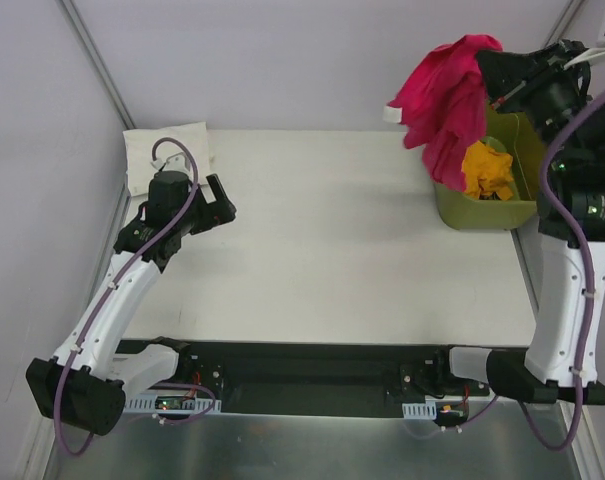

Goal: Fold and stack the t-shirts
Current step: Move the tshirt to the center of the board, then flatten out the tshirt

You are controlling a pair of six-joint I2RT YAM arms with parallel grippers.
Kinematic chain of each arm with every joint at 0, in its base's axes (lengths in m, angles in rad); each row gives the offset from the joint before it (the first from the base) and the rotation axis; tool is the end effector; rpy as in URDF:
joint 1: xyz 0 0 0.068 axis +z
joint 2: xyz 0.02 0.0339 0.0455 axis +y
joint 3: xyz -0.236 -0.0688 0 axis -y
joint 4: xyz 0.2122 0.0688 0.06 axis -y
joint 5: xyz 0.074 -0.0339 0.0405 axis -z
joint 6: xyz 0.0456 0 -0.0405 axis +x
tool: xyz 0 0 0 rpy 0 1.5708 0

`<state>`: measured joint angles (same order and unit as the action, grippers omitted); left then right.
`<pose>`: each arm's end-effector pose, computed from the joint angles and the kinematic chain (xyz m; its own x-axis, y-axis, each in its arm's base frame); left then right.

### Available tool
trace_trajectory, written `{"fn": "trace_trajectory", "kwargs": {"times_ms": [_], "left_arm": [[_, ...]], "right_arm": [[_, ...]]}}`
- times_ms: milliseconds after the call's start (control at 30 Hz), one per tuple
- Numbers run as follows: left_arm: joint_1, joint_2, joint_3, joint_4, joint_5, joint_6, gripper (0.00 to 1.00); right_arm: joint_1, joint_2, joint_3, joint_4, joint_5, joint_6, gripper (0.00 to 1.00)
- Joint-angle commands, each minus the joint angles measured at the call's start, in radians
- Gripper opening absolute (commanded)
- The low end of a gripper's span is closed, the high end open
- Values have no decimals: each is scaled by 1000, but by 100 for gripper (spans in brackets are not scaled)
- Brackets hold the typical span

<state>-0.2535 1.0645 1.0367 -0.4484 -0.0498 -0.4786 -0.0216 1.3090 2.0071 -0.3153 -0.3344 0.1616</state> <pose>0.2189 -0.0544 0.3192 -0.4895 -0.3483 -0.7994 -0.0200 0.9210 -0.3890 0.1918 0.0108 0.5675 0.3229 0.1450 -0.9353 -0.3404 0.9399 0.0283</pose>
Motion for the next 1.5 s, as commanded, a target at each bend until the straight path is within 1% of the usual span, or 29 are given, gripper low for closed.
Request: {"fn": "trace_trajectory", "kwargs": {"times_ms": [0, 33, 67, 167, 267, 400, 433, 467, 500, 533, 567, 600, 633, 667, 700, 733, 767, 800, 833, 867, 1033, 1067, 1133, 1167, 1233, 1267, 1300, 1367, 1467], "left_arm": [[10, -69, -23, 11, 7, -34, 99], [10, -74, -33, 11, 4, -37, 99], [10, -84, -36, 11, 5, -41, 100], [10, -103, -52, 10, 13, -46, 99], [10, -127, -69, 5, 5, -52, 99], [10, -152, -78, -3, -19, -58, 99], [10, -161, -79, -6, -22, -60, 99], [10, -164, -79, -9, -24, -60, 99], [10, -164, -81, -10, -25, -58, 99], [10, -169, -81, -15, -25, -57, 99], [10, -170, -81, -24, -27, -58, 100], [10, -170, -84, -27, -27, -58, 99], [10, -173, -84, -30, -27, -61, 99], [10, -173, -87, -38, -25, -61, 99], [10, -173, -89, -42, -24, -63, 99], [10, -172, -90, -50, -22, -66, 99], [10, -172, -92, -56, -16, -69, 99], [10, -170, -98, -67, -10, -72, 99], [11, -170, -102, -72, -7, -81, 99], [10, -169, -110, -73, 5, -86, 99], [10, -156, -179, -101, 39, -126, 99], [10, -156, -190, -105, 42, -133, 99], [10, -155, -222, -116, 47, -146, 99], [10, -156, -230, -122, 47, -150, 99], [10, -155, -250, -134, 47, -160, 99], [10, -155, -256, -138, 48, -161, 99], [10, -155, -266, -139, 48, -164, 99], [10, -155, -279, -144, 48, -178, 99], [10, -153, -302, -145, 77, -192, 99]], "right_arm": [[142, -51, -4, 134, -213, 125, 1], [179, -51, -2, 140, -233, 131, 1], [255, -51, -2, 142, -258, 128, 1], [372, -40, -10, 142, -279, 118, 1], [429, -30, -39, 142, -278, 93, 1], [440, -17, -141, 134, -215, 46, 1], [440, -19, -181, 116, -183, -8, 2], [439, -25, -224, 113, -104, -37, 4], [439, -28, -323, 108, -56, -78, 12], [434, -25, -368, 81, 2, -136, 14], [422, -11, -408, 59, 150, -146, 14], [410, 1, -453, 30, 220, -149, 14], [390, 15, -523, -11, 257, -151, 19], [344, 48, -557, -36, 311, -140, 27], [322, 64, -577, -68, 363, -116, 48], [304, 78, -618, -123, 389, -91, 62], [287, 85, -636, -133, 425, -83, 72], [288, 81, -654, -139, 448, -85, 91], [292, 70, -675, -136, 452, -91, 99], [308, 46, -711, -130, 448, -96, 97], [422, -2, -798, -133, 359, -122, 97], [480, -4, -832, -136, 313, -111, 97], [552, 2, -866, -128, 299, -68, 97], [637, 21, -876, -125, 296, -54, 97], [730, 47, -896, -98, 296, -8, 97], [812, 83, -897, -87, 290, 16, 98], [846, 105, -897, -53, 287, 35, 99], [922, 181, -883, -36, 308, 82, 96], [943, 295, -847, -16, 290, 143, 94]]}}
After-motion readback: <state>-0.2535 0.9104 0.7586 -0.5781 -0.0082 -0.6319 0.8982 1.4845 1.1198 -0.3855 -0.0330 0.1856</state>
